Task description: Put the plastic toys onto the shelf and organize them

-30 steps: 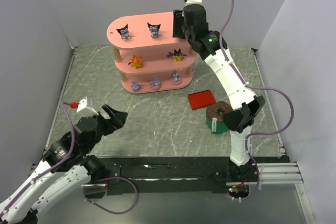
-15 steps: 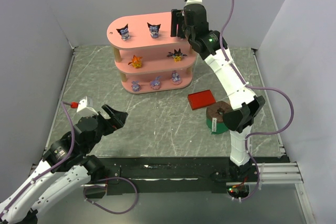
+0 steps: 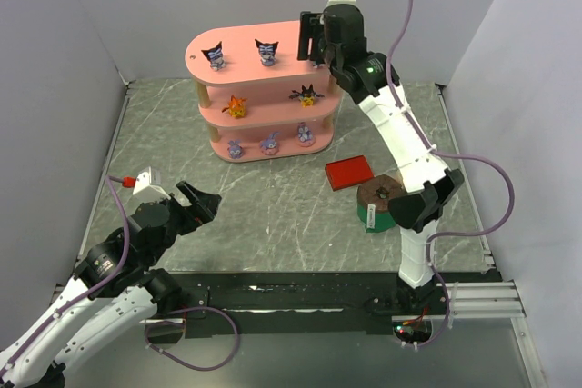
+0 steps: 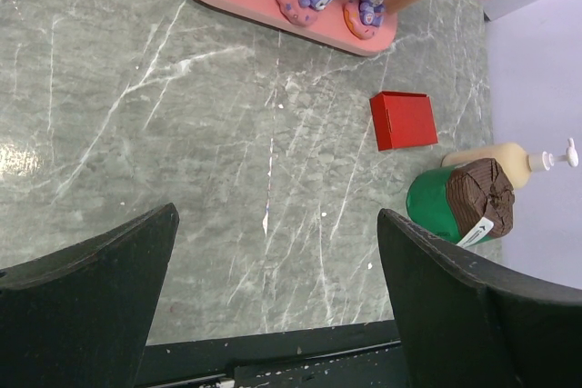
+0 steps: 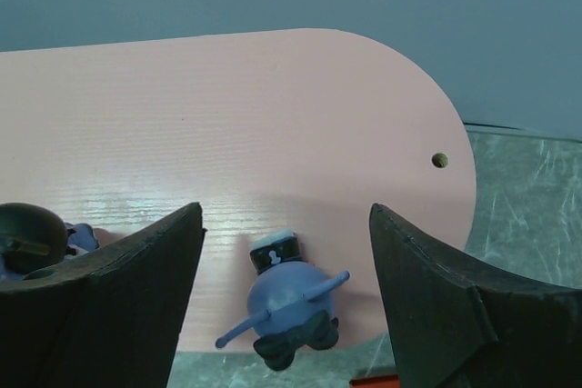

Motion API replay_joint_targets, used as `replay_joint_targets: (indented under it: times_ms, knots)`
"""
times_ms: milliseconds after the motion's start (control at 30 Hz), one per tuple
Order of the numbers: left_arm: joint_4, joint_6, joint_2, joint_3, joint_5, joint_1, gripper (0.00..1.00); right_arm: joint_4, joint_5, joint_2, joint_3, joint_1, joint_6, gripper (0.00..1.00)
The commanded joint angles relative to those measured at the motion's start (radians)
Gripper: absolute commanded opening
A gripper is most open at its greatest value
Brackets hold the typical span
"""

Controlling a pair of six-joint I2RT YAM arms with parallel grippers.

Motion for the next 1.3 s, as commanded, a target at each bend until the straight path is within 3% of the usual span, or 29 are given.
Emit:
replay_joint_targets:
  times_ms: [0,233,433,467,533,567,667,900,1267]
  knots:
    - [0.003,-0.010,-0.005,0.003,-0.020,-0.001,0.96,0.050,0.021,-0.150,-0.027,-0.012,0.037,0.77]
    - [0.001,-0.013,-0.008,0.005,-0.020,-0.003,0.96,0.082,0.012,-0.282,-0.174,-0.012,0.055,0.73]
    - [0.003,-0.013,-0.017,0.003,-0.018,-0.003,0.96,0.097,-0.020,-0.409,-0.395,-0.012,0.097,0.55]
    - [0.004,-0.010,-0.019,0.002,-0.018,-0.003,0.96,0.108,-0.022,-0.450,-0.435,-0.012,0.104,0.44]
    - [0.004,-0.010,-0.020,0.002,-0.018,-0.001,0.96,0.163,-0.043,-0.492,-0.556,-0.012,0.114,0.30]
    - [0.006,-0.010,-0.020,0.002,-0.017,-0.003,0.96,0.177,-0.046,-0.521,-0.588,-0.012,0.118,0.17]
    - [0.007,-0.009,-0.016,0.002,-0.015,-0.001,0.96,0.205,-0.072,-0.543,-0.657,-0.012,0.128,0.02]
    - [0.004,-0.009,-0.003,0.005,-0.020,-0.003,0.96,0.259,-0.105,-0.514,-0.688,-0.010,0.111,0.00]
    - [0.007,-0.006,0.000,0.003,-0.020,-0.003,0.97,0.272,-0.111,-0.417,-0.596,-0.013,0.092,0.00]
